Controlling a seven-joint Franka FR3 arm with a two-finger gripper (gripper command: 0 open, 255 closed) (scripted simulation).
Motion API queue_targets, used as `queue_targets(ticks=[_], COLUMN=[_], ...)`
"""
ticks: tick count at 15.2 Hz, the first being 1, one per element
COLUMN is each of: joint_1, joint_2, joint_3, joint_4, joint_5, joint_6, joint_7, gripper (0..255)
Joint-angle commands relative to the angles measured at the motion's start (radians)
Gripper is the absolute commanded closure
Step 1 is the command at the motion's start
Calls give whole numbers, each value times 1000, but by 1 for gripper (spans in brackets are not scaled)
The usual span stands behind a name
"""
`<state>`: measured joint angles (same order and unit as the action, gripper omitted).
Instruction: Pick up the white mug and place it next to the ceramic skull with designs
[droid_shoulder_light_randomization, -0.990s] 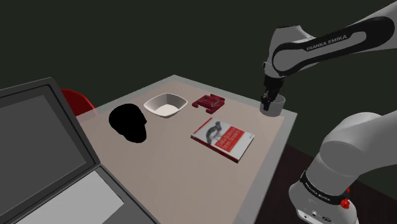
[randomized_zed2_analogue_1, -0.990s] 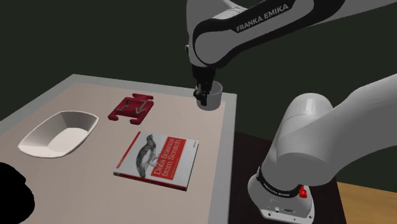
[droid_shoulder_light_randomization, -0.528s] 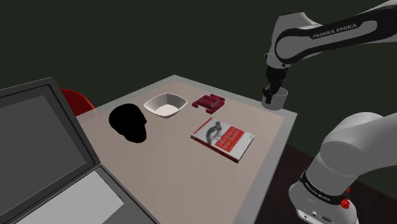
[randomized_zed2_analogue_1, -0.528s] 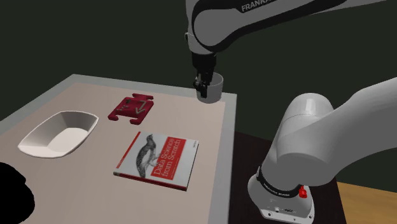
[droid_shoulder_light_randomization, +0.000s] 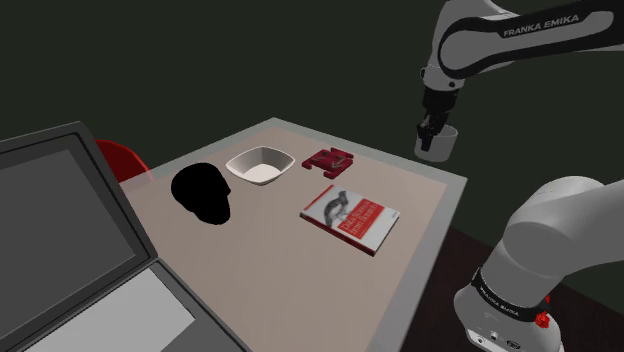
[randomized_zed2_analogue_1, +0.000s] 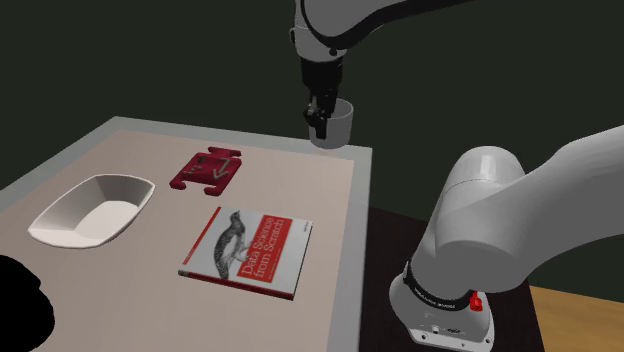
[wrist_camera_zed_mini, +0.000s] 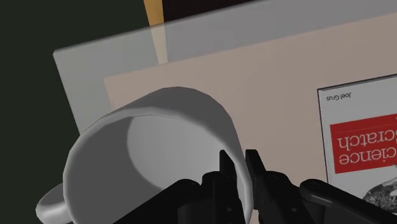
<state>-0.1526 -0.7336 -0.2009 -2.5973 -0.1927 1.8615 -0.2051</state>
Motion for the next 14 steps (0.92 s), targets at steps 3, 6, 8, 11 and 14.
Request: queue_targets(ticks=[3, 6, 8, 11, 14], joint_1=[3, 5, 6, 8, 10], joint_2=[-3, -5, -4, -2, 3], joint_3=[7, 12, 15, 19, 23], joint_4=[51, 91, 118, 160, 201], joint_5=[7, 12, 15, 20, 24], joint_6=[-55, -96, -122, -161, -198], joint_7=[-3, -6, -8, -10, -13], gripper=[255, 255, 255, 255, 255])
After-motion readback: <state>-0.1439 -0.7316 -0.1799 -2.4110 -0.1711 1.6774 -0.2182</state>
